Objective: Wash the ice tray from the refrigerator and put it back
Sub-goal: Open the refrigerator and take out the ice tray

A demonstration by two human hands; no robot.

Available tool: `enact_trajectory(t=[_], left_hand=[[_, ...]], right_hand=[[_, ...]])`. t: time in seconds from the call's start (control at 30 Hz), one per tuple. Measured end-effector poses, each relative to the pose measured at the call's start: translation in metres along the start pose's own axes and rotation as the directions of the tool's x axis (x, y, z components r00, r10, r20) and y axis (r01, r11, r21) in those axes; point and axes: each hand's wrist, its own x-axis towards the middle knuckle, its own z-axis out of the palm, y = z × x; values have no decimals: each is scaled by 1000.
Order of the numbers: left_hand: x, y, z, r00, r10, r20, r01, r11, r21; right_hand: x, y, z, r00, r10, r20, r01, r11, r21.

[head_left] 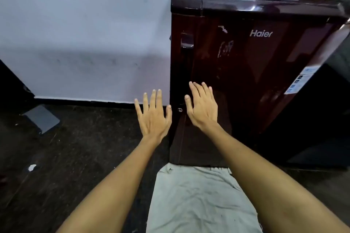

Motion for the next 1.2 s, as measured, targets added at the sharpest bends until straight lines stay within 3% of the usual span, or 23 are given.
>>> enact_trajectory(t=[0.27,0.57,0.8,1.2], left_hand=[[54,21,20,974,-40,225,93,968,-231],[99,33,31,941,85,329,129,806,-578],[104,35,31,944,48,327,181,753,-632],[109,38,25,918,-3,396,246,788,-564]], right_hand=[[65,-16,-7,984,162,-71,-136,950,282],[86,-29,-6,961,273,38,-259,846,465],[93,-19,-7,965,250,78,-256,840,478],[106,-11,-15,947,249,203,-319,796,514]])
